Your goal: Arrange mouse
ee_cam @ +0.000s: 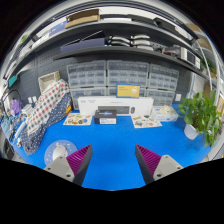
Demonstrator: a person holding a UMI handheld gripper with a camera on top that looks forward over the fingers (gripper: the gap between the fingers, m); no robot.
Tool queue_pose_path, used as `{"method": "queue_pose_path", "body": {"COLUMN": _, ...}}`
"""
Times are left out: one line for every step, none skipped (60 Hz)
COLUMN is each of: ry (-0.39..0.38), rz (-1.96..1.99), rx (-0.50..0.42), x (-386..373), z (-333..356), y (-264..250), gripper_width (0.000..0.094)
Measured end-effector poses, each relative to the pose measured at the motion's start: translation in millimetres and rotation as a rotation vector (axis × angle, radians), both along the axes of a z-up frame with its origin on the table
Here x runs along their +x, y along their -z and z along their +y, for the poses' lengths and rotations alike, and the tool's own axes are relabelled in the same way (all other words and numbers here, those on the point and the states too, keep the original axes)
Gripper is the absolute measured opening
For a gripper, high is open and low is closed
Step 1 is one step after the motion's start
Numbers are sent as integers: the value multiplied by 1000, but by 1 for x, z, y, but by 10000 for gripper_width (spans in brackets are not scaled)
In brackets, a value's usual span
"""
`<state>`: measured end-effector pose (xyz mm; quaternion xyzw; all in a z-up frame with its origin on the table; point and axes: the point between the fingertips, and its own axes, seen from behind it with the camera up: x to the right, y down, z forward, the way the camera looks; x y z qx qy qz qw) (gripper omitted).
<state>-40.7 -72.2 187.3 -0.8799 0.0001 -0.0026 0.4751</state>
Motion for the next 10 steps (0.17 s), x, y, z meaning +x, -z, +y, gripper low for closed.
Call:
{"method": "queue_pose_path", "body": {"ry": 0, "rz": 0, "rx": -1, "x": 3, "z": -2, "y": 1, "gripper_width": 877}}
{"method": "queue_pose_path", "body": {"ry": 1, "rz": 0, "rx": -2, "x": 6, "z": -4, "y": 2, "gripper_width": 880}}
{"method": "queue_pose_path", "body": {"ry": 2, "rz": 0, "rx": -2, "x": 8, "z": -6, "y": 2, "gripper_width": 877}}
{"method": "queue_pose_path", "body": {"ry": 3, "rz": 1, "rx": -1, "x": 11, "z": -8, "y": 2, "gripper_width": 876}}
{"method": "queue_pose_path", "body": {"ry": 3, "rz": 2, "rx": 0, "x": 13, "z": -9, "y": 2, "gripper_width": 877}}
{"method": "queue_pose_path", "body": {"ry": 3, "rz": 2, "rx": 2, "x": 15, "z": -10, "y": 2, "gripper_width": 877}}
{"method": "queue_pose_path", "body": {"ry": 3, "rz": 2, "rx": 4, "x": 18, "z": -10, "y": 1, "gripper_width": 875}}
{"method": "queue_pose_path", "body": {"ry": 4, "rz": 1, "rx": 7, "x": 20, "z": -10, "y": 0, "gripper_width": 875}}
{"method": "queue_pose_path", "body": {"ry": 6, "rz": 1, "rx": 11, "x": 22, "z": -11, "y": 0, "gripper_width": 874}}
{"method": "queue_pose_path", "body": {"ry": 8, "rz": 1, "rx": 14, "x": 24, "z": -11, "y": -1, "gripper_width": 876}}
